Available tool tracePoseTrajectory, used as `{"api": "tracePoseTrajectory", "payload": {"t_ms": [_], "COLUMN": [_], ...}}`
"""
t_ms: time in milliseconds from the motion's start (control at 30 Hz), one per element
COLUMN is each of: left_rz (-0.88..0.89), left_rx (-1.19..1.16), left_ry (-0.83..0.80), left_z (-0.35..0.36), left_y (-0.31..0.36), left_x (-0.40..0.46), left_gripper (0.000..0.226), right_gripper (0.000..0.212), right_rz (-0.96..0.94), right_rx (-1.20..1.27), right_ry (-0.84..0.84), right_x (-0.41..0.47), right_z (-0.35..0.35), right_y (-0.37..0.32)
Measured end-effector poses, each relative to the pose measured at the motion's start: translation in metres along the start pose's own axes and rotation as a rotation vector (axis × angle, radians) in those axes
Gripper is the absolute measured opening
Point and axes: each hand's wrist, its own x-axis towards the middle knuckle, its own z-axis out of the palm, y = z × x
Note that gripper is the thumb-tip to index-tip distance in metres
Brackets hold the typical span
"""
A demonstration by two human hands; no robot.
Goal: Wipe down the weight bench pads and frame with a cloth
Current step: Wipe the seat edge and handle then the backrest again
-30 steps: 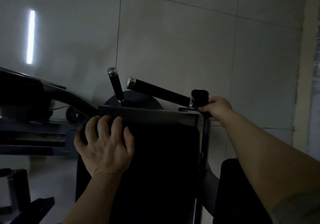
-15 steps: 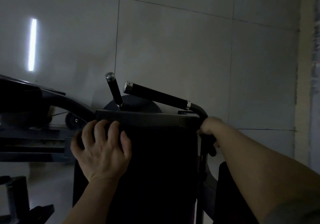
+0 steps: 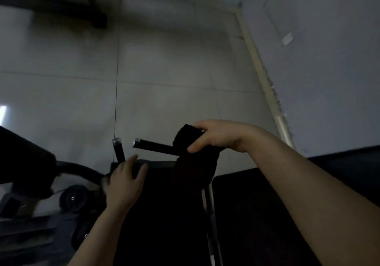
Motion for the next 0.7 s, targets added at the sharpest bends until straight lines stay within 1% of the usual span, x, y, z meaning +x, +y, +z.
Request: {"api": "tracePoseTrajectory", "payload": {"t_ms": [67, 100, 133, 167, 200, 233, 333, 367, 467, 533, 600, 667, 700], "left_rz": [0.062, 0.07, 0.091, 0.129, 0.179, 0.222, 0.371, 0.432, 0.643, 0.752, 0.9, 1.044, 1.079], "left_rx": [-0.519, -0.704, -0.812, -0.859, -0.86, -0.851, -0.761, -0.717, -0.473, -0.353, -0.261, -0.185, -0.159], "left_ry": [-0.155, -0.254, -0.351, -0.421, -0.448, -0.44, -0.394, -0.39, -0.346, -0.314, -0.35, -0.437, -0.491], "left_z": [-0.029, -0.042, -0.053, -0.063, -0.071, -0.078, -0.098, -0.102, -0.104, -0.098, -0.081, -0.06, -0.049], "left_y": [0.048, 0.074, 0.1, 0.121, 0.137, 0.149, 0.172, 0.177, 0.197, 0.211, 0.227, 0.242, 0.247], "left_x": [-0.039, -0.065, -0.093, -0.12, -0.144, -0.163, -0.204, -0.215, -0.248, -0.269, -0.296, -0.329, -0.343], "left_gripper": [0.052, 0.048, 0.04, 0.03, 0.023, 0.022, 0.028, 0.027, 0.022, 0.022, 0.023, 0.024, 0.025], "right_gripper": [0.028, 0.024, 0.021, 0.019, 0.018, 0.018, 0.032, 0.032, 0.014, 0.01, 0.008, 0.01, 0.01], "right_rz": [0.023, 0.031, 0.026, 0.011, -0.003, -0.015, -0.05, -0.058, -0.09, -0.116, -0.12, -0.104, -0.088], "right_rx": [-0.057, -0.07, -0.081, -0.083, -0.085, -0.081, -0.01, -0.001, -0.054, -0.034, 0.027, 0.035, 0.059], "right_ry": [-0.095, -0.112, -0.105, -0.087, -0.064, -0.037, 0.099, 0.156, 0.339, 0.419, 0.536, 0.702, 0.79], "right_x": [-0.046, -0.068, -0.091, -0.112, -0.133, -0.154, -0.22, -0.239, -0.307, -0.346, -0.389, -0.426, -0.44], "right_z": [0.004, 0.005, 0.004, 0.004, 0.005, 0.006, 0.017, 0.022, 0.045, 0.062, 0.081, 0.101, 0.111], "right_y": [-0.01, -0.013, -0.017, -0.021, -0.023, -0.024, -0.016, -0.008, 0.026, 0.051, 0.083, 0.118, 0.135]}}
